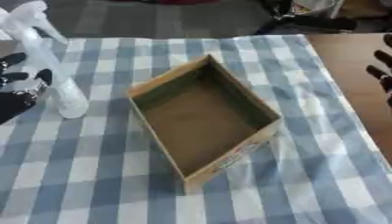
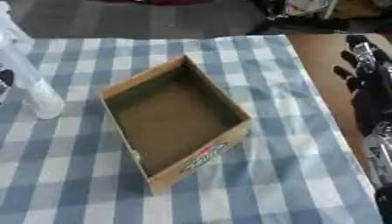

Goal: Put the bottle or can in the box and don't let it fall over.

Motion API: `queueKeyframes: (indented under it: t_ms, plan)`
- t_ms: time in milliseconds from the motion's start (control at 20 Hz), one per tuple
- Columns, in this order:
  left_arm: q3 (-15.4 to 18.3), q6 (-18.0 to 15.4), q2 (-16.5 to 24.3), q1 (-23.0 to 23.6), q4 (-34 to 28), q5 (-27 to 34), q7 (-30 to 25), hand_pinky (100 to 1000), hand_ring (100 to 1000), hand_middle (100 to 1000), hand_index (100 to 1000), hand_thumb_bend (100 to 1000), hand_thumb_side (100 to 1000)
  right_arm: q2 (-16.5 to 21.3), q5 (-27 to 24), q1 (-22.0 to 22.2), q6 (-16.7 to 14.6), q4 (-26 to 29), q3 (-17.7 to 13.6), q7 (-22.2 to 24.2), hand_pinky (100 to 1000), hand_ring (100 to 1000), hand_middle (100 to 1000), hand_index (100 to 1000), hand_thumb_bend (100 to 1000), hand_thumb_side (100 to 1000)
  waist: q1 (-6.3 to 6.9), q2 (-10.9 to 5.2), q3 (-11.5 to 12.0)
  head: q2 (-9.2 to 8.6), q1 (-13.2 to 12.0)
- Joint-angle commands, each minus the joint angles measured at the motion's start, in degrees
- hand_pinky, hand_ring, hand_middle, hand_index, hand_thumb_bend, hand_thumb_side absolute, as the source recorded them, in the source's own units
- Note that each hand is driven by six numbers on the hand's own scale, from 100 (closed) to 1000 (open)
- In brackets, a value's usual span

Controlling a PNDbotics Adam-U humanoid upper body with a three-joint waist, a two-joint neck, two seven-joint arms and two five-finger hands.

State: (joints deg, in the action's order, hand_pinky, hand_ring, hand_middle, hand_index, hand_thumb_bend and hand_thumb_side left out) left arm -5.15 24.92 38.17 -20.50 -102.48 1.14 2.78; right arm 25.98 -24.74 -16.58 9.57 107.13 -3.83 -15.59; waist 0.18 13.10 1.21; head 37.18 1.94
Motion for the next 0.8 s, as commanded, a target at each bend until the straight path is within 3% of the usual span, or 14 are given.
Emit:
queueKeyframes:
  t_ms: [50, 800]
  plan:
    - [0.3, 0.1, 0.8, -1.5, 0.9, -0.4, 0.6, 617, 921, 978, 964, 278, 557, 0.9, -0.3, -0.7, -0.1, 0.5, -0.3, 0.2, 945, 1000, 1000, 862, 100, 621, 0.06, -0.57, -0.1, -0.87, 0.2]
    - [-0.1, 0.0, -0.6, -6.0, 8.5, -2.5, 1.2, 623, 920, 974, 961, 272, 584, 0.4, -0.5, -0.9, 0.0, 0.5, -0.2, 0.5, 945, 1000, 1000, 858, 100, 633, 0.08, 0.07, -0.5, -1.89, -0.3]
